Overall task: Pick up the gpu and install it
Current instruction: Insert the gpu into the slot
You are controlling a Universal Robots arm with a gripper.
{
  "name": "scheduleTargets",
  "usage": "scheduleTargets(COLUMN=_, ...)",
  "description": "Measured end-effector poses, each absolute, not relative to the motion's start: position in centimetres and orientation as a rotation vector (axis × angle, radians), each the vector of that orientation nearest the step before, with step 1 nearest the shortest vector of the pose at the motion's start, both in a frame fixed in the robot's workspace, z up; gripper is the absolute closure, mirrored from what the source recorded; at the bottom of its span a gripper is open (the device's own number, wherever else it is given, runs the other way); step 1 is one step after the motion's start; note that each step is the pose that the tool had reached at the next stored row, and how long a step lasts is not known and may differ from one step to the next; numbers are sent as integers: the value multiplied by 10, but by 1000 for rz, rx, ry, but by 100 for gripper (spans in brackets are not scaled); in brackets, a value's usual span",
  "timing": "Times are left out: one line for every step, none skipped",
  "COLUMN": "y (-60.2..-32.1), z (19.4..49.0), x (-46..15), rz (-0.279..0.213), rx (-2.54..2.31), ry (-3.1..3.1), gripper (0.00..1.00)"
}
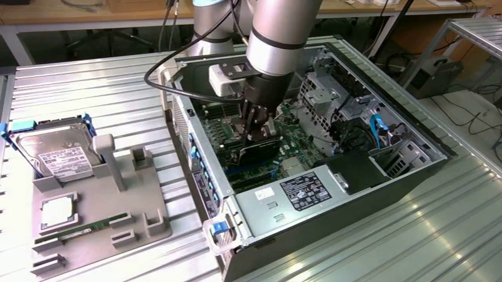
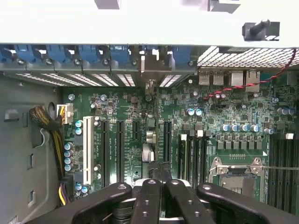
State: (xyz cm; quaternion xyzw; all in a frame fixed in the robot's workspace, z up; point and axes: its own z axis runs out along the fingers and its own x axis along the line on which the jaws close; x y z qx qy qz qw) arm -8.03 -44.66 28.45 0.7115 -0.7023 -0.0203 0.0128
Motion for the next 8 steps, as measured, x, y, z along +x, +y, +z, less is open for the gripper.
scheduleTargets(y=-447, z=284, x=-81, rz=-63, rx=2217, ry=-2189, gripper=89)
scheduleTargets(y=-447, z=284, x=-81, rz=-63, rx=2218, ry=-2188, gripper=89)
scheduleTargets(y=-447, z=284, x=-81, rz=-63, rx=2218, ry=-2188, gripper=89)
scheduleTargets(y=-447, z=284, x=-81, rz=-63, rx=2218, ry=-2188, gripper=89)
scheduleTargets(y=-447, z=284, x=-81, rz=-63, rx=2218, ry=-2189, gripper=89)
scheduleTargets(y=-447, z=284, x=-81, rz=-63, rx=2218, ry=-2189, gripper=89)
scheduleTargets(y=-447, z=283, x=-82, rz=-63, rx=2218, ry=-2189, gripper=89)
scheduleTargets(y=-447, z=283, x=-82, rz=-63, rx=2217, ry=-2188, gripper=89)
